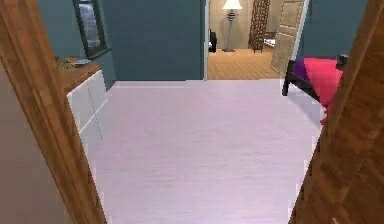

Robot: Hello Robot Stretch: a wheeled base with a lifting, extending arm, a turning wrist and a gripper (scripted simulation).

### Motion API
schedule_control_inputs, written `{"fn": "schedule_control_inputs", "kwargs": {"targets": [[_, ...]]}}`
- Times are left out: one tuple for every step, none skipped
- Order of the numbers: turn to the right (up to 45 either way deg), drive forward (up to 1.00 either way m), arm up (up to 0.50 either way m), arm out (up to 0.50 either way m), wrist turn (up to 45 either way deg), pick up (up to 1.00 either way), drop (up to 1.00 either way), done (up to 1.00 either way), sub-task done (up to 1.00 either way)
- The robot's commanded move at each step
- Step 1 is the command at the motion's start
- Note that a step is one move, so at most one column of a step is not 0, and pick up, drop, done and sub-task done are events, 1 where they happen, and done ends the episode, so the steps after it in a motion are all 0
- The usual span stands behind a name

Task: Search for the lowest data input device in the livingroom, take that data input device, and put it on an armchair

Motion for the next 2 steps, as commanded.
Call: {"fn": "schedule_control_inputs", "kwargs": {"targets": [[0.0, 0.85, 0.00, 0.00, 0.0, 0.00, 0.00, 0.00, 0.00], [15.0, 0.00, 0.00, 0.00, 0.0, 0.00, 0.00, 0.00, 0.00]]}}
